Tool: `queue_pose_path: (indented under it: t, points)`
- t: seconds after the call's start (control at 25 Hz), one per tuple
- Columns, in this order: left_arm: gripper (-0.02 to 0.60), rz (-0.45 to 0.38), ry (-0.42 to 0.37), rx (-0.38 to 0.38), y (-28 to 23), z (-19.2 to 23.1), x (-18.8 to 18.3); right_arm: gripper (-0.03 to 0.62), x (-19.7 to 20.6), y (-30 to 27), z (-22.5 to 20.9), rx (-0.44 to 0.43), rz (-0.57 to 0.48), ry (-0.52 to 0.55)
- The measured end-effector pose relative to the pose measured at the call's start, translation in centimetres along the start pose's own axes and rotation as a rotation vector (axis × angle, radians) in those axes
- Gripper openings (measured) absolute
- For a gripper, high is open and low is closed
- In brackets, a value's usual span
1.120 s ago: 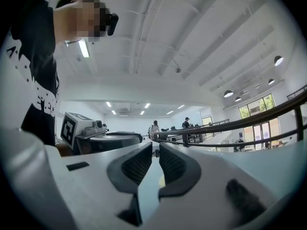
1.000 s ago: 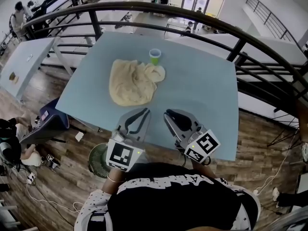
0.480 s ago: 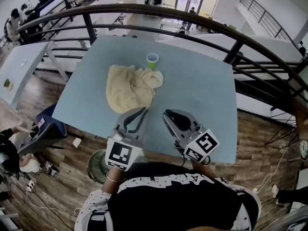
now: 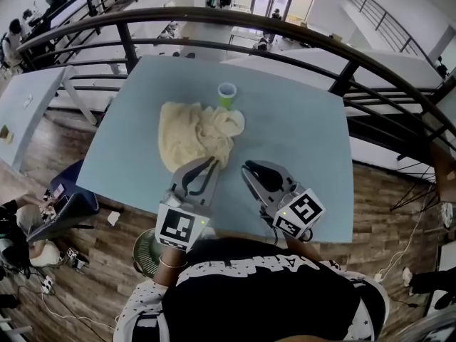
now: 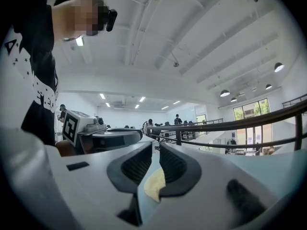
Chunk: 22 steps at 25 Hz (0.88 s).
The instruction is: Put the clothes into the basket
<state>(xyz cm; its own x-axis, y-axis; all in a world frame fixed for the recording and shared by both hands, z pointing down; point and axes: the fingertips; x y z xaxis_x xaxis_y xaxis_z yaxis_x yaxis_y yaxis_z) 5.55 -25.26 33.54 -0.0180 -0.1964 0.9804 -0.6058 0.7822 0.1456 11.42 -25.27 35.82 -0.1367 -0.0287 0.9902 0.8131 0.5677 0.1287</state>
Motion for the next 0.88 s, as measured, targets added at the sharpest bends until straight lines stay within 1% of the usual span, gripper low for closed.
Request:
queue_pose_path:
  t: [0.4, 0.68, 0.76, 0.88]
  points:
    - [0.015, -0.031, 0.028, 0.014, 0.0, 2.9, 0.5, 0.032, 0.6, -2.9, -0.4, 0.011, 0.035, 0.003]
    - [0.017, -0.032, 0.038, 0.005, -0.1, 5.2, 1.1, 0.032, 0.9, -4.6, -1.1, 0.025, 0.035, 0.011]
    - [0.017, -0.039, 0.045, 0.010, -0.1, 5.6, 1.0, 0.032, 1.0, -4.9, -1.3, 0.037, 0.038, 0.015]
    - [0.017, -0.024, 0.043, 0.020, -0.2, 6.1, 1.4, 0.034, 1.1, -5.3, -1.6, 0.052, 0.040, 0.018]
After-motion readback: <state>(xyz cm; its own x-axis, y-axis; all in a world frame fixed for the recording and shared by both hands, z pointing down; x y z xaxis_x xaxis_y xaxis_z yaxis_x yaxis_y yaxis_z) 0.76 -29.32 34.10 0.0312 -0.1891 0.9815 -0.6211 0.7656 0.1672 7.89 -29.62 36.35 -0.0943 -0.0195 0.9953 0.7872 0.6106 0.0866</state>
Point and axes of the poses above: the fingertips, and each gripper's own axes: y backward along the fingers, z to its left, x out of its underside, and after that the axes turned 9 degrees about -z, right-handed
